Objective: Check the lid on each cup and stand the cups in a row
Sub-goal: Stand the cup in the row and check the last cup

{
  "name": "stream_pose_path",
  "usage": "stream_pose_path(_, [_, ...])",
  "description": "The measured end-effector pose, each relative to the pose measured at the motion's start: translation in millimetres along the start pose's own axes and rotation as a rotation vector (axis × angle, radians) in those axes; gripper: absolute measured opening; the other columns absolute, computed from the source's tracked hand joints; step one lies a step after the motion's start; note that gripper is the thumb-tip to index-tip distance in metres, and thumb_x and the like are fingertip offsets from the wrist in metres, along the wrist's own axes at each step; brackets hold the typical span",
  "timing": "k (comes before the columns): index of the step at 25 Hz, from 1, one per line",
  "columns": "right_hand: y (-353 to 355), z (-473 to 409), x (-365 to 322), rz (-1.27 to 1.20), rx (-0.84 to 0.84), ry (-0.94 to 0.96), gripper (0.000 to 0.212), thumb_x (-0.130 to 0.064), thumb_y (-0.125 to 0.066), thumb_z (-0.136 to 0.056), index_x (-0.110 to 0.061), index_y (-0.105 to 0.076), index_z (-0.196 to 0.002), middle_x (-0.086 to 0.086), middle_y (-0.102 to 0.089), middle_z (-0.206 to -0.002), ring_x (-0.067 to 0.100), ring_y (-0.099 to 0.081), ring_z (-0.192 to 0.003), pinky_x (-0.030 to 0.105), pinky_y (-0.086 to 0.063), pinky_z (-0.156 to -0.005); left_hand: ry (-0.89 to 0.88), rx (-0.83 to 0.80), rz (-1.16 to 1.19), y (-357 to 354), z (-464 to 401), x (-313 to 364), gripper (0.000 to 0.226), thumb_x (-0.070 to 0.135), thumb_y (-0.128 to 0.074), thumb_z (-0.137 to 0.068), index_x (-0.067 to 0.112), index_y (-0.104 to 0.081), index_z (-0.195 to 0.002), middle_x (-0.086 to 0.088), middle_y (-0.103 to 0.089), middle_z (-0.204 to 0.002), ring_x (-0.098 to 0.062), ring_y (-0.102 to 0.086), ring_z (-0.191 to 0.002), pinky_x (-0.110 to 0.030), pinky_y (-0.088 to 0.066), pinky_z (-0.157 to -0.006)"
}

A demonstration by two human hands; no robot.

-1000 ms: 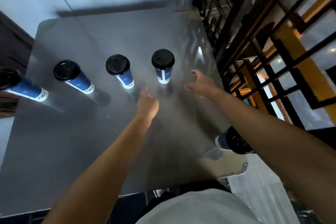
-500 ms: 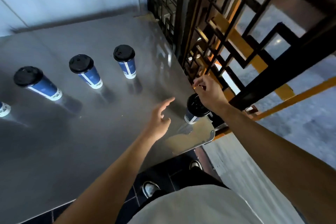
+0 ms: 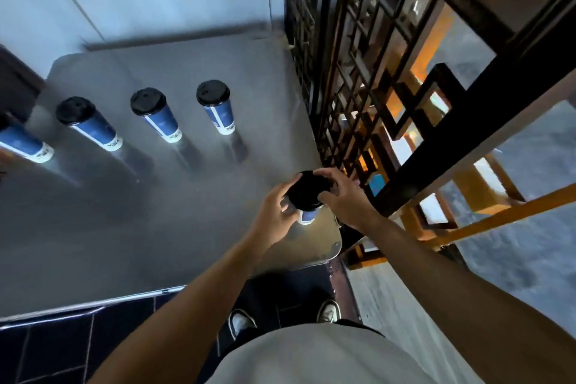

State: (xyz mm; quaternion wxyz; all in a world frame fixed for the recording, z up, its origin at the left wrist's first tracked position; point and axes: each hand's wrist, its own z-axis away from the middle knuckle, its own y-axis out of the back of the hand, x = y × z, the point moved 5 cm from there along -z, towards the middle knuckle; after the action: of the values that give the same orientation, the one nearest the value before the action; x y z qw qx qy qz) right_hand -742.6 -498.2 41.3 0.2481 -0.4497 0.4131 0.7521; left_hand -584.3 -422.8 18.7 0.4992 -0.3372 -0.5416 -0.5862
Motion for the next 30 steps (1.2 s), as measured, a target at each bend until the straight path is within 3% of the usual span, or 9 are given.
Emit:
stream_pose_path(2, [0.2, -5.2, -3.3, 0.012, 0.006, -0.002, 0.039, -0.021, -0.058, -0.092, -0.024, -0.059, -0.131, -0.001, -0.064, -0.123, 0.016, -0.061, -0.114, 0.033, -0.053, -0.098, 0.024, 0.073, 0.057, 0.1, 2.0, 3.3, 0.063, -0.017, -0.065, -0.086, 0.017, -0.053, -0.137, 0.005, -0.067, -0.12, -0.006, -0.066, -0.11, -0.014, -0.053, -0.088])
stream_pose_path(4, [-2.5, -6.4, -10.8, -0.075, -0.025, -0.033, 0.036, -0.037, -0.051, -0.093, -0.02, -0.065, -0.121, 0.003, -0.068, -0.111, 0.018, -0.065, -0.101, 0.036, -0.054, -0.085, 0.076, 0.165, 0.092, 5.0, 6.7, 5.7, 0.051, -0.005, -0.069, -0.09, 0.025, -0.057, -0.129, 0.02, -0.072, -0.096, 0.009, -0.068, -0.086, -0.01, -0.051, -0.075])
stream_pose_path(6, [-9.8, -5.8, -15.3, -0.188, -0.101, -0.069, 0.036, -0.046, -0.042, -0.098, -0.019, -0.066, -0.103, 0.003, -0.067, -0.093, 0.015, -0.065, -0.082, 0.031, -0.05, -0.07, 0.206, 0.247, 0.201, 9.0, 12.8, 5.5, 0.028, 0.014, -0.067, -0.097, 0.03, -0.06, -0.119, 0.015, -0.072, -0.082, 0.007, -0.067, -0.068, -0.018, -0.053, -0.066])
stream_pose_path(8, [-20.4, -3.3, -15.9, -0.311, -0.138, -0.134, 0.036, -0.046, -0.039, -0.104, -0.02, -0.063, -0.096, 0.004, -0.061, -0.088, 0.012, -0.058, -0.075, 0.028, -0.046, -0.067, 0.377, 0.283, 0.396, 7.8, 22.7, 5.7, 0.019, 0.032, -0.059, -0.103, 0.021, -0.062, -0.118, -0.002, -0.069, -0.094, -0.003, -0.069, -0.066, -0.025, -0.056, -0.06])
stream_pose_path(9, [-27.0, -1.8, -15.0, -0.37, -0.136, -0.177, 0.035, -0.044, -0.041, -0.105, -0.017, -0.062, -0.098, 0.006, -0.058, -0.091, 0.013, -0.055, -0.077, 0.029, -0.044, -0.068, 0.455, 0.277, 0.485, 6.8, 28.3, 4.8, 0.031, 0.039, -0.055, -0.104, 0.014, -0.061, -0.121, -0.007, -0.067, -0.098, -0.009, -0.071, -0.07, -0.029, -0.058, -0.061])
stream_pose_path(13, [-58.6, 3.5, -15.2, -0.494, -0.169, -0.239, 0.032, -0.031, -0.047, -0.102, -0.003, -0.059, -0.113, 0.01, -0.052, -0.102, 0.021, -0.05, -0.079, 0.03, -0.042, -0.063, 0.571, 0.193, 0.718, 10.7, 45.0, 2.3, 0.05, 0.053, -0.046, -0.103, 0.013, -0.06, -0.129, -0.01, -0.069, -0.121, -0.03, -0.068, -0.107, -0.049, -0.057, -0.098])
stream_pose_path(18, [-83.8, 9.9, -15.9, -0.59, -0.093, -0.313, 0.022, -0.026, -0.047, -0.101, -0.022, -0.068, -0.107, 0.01, -0.058, -0.107, 0.028, -0.055, -0.085, 0.031, -0.044, -0.062, 0.632, 0.278, 0.853, 20.8, 51.3, -8.9, 0.065, 0.056, -0.035, -0.105, 0.006, -0.054, -0.142, -0.027, -0.062, -0.138, -0.045, -0.056, -0.131, -0.063, -0.039, -0.114])
stream_pose_path(22, [-93.8, 11.1, -18.9, -0.567, -0.075, -0.317, 0.028, -0.025, -0.042, -0.102, -0.028, -0.069, -0.109, 0.009, -0.06, -0.109, 0.027, -0.056, -0.088, 0.03, -0.046, -0.063, 0.68, 0.293, 0.843, 29.9, 47.3, -19.2, 0.065, 0.056, -0.038, -0.102, 0.005, -0.056, -0.139, -0.029, -0.063, -0.136, -0.047, -0.058, -0.128, -0.065, -0.04, -0.113])
stream_pose_path(30, [-103.6, 5.0, -20.5, -0.517, -0.072, -0.35, 0.041, -0.032, -0.039, -0.103, -0.005, -0.062, -0.124, 0.016, -0.061, -0.107, 0.029, -0.058, -0.092, 0.042, -0.046, -0.08, 0.723, 0.245, 0.888, 38.5, 40.0, -22.6, 0.058, 0.049, -0.046, -0.099, 0.006, -0.056, -0.138, -0.024, -0.066, -0.134, -0.038, -0.065, -0.107, -0.062, -0.045, -0.109])
